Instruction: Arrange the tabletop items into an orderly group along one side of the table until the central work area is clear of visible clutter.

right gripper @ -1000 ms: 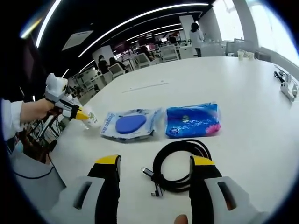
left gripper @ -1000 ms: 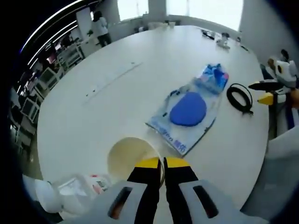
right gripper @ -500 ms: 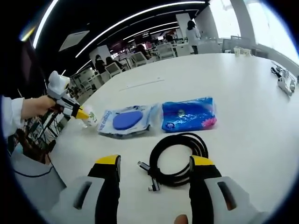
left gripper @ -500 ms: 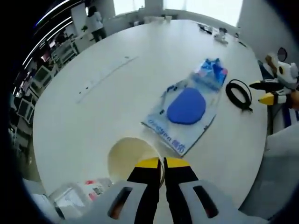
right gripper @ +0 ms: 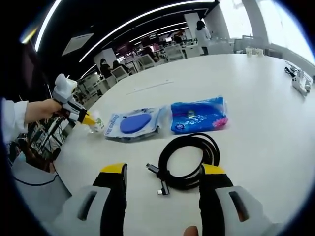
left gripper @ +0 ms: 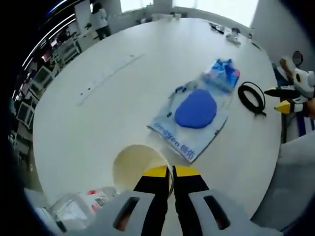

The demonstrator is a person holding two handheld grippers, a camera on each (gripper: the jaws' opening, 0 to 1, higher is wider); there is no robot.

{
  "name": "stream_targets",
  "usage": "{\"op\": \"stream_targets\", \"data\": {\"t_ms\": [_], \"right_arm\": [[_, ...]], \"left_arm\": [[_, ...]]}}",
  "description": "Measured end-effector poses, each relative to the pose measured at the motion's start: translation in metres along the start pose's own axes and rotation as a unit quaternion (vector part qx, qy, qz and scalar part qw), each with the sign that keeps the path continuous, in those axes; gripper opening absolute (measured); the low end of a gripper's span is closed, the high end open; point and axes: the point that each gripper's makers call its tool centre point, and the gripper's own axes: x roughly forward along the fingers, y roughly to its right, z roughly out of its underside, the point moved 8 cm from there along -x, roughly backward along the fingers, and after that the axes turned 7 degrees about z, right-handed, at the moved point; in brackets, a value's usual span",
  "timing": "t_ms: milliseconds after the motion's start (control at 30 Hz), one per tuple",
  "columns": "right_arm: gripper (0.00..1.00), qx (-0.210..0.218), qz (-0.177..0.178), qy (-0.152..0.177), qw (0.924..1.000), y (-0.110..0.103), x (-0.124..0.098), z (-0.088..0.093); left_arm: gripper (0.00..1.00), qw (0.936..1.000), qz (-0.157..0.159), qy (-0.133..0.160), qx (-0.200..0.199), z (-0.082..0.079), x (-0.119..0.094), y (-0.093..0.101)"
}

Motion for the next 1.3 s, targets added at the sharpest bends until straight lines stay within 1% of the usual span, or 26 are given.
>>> {"op": "stream_targets", "data": {"t_ms": [67,167,233,467,533,667,733,800,900,967,1133,1200,1300], "right_arm": [[0.56,0.003,0.002,0.001,1.0000,0.001,-0.001,0.001],[0.56,0.004,0.005,-0.001,1.0000,0.003,-0.002,0.003],[0.56,0.005,0.005,-0.003,1.0000,0.002,-0.002,0.005],[0.56,0.007,0.004,-0.003,1.0000,0.001,-0.003,0.006],[0.56,0.007,0.004,-0.003,1.0000,0.001,-0.003,0.006],[0.56,0.008,0.001,-0.001,1.0000,0.000,-0.002,0.005],[0.56,0.007,0.001,-0.002,1.0000,0.000,-0.002,0.006],[0.56,0.007,0.000,-0.002,1.0000,-0.001,-0.002,0.006],[0.56,0.004,0.001,-0.003,1.0000,-0.001,-0.002,0.007],[0.56,0.004,-0.001,-0.003,1.0000,-0.001,-0.003,0.007],[0.56,0.005,-0.003,-0.003,1.0000,-0.002,-0.003,0.007],[0.56,0.003,-0.004,-0.002,1.0000,-0.003,-0.003,0.007],[0.56,0.005,-0.005,-0.002,1.0000,-0.005,-0.003,0.007]], "left_arm": [[0.00,0.9999,0.003,0.004,-0.014,0.000,0.000,0.003],[0.00,0.9998,0.003,0.009,-0.017,-0.001,0.001,0.004],[0.00,0.9990,0.009,0.015,-0.040,-0.001,0.001,0.005],[0.00,0.9989,0.004,0.020,-0.041,-0.001,0.000,0.003],[0.00,0.9992,0.001,0.020,-0.033,-0.001,0.000,0.002],[0.00,0.9987,-0.004,0.029,-0.042,-0.002,-0.002,0.003],[0.02,0.9987,-0.009,0.034,-0.036,-0.002,-0.003,0.003],[0.04,0.9984,-0.009,0.037,-0.043,-0.003,-0.003,0.003],[0.09,0.9983,-0.011,0.039,-0.043,-0.003,-0.003,0.002],[0.11,0.9981,-0.008,0.040,-0.045,-0.002,-0.003,0.003],[0.17,0.9979,-0.020,0.044,-0.044,0.001,-0.005,0.005],[0.19,0.9981,-0.026,0.042,-0.036,0.002,-0.006,0.004],[0.20,0.9976,-0.034,0.047,-0.036,0.003,-0.010,0.004]]}}
